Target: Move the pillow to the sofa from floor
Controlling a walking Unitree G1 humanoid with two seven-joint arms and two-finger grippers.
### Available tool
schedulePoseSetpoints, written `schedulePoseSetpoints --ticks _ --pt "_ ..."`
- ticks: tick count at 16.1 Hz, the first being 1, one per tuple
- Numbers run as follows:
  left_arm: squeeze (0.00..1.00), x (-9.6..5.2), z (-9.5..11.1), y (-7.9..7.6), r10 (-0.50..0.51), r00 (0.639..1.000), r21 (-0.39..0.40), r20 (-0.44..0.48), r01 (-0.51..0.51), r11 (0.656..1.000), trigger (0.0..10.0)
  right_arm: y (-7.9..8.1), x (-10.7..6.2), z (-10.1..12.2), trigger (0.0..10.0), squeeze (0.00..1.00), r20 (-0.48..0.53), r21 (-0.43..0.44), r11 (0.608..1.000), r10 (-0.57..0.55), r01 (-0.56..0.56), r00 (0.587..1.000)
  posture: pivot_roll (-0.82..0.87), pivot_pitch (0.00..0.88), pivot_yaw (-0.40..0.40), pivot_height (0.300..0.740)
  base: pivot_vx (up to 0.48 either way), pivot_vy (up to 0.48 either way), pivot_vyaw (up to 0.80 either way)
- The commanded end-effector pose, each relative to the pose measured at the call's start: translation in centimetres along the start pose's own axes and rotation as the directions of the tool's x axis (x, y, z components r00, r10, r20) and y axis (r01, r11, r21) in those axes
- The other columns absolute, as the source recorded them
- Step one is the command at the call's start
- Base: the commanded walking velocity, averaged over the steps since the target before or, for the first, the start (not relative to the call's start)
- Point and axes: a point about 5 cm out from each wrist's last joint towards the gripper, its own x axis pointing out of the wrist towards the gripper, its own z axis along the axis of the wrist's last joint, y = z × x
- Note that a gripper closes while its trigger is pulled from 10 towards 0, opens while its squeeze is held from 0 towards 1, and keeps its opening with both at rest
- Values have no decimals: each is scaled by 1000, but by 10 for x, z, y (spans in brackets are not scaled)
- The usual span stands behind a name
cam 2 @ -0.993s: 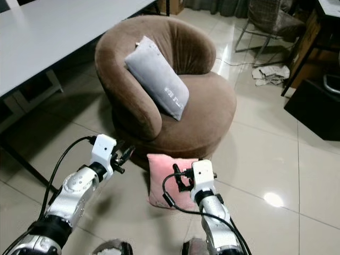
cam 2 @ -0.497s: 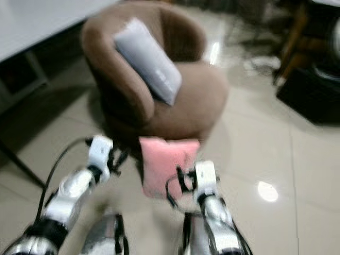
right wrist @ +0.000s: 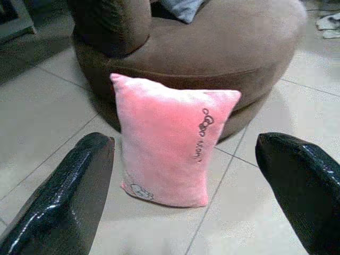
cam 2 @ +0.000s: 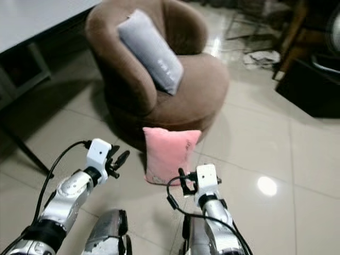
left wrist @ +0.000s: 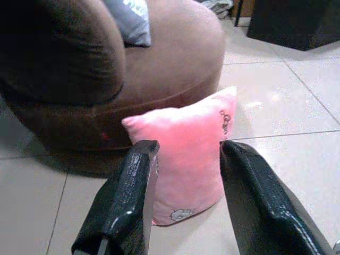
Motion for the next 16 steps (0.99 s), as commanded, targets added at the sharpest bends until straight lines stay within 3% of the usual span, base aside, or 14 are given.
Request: schedulePoseSetpoints --ticks 1,4,6,14,16 --pt "0 1 2 -1 -10 1000 13 1 10 1000 10000 0 1 3 10000 0 14 -20 1000 3 -3 1000 -70 93 16 679 0 0 0" --pt "0 0 0 -2 -22 1000 35 -14 23 999 10000 -3 1 -5 10000 0 -55 -33 999 -34 32 998 -73 100 18 679 0 0 0" --pt "0 0 0 -3 -27 1000 37 -12 28 999 10000 -3 -1 -1 10000 0 -13 -9 999 -33 33 999 -75 102 19 679 0 0 0" --pt "0 1 -1 -6 -32 999 49 -19 33 998 10000 -2 -3 -5 10000 0 -37 -9 999 -39 39 999 -79 111 19 635 0 0 0" --pt "0 2 2 -7 -46 999 37 -1 46 998 10000 -1 -3 -4 10000 0 -33 -11 999 -35 35 999 -79 113 20 635 354 0 0"
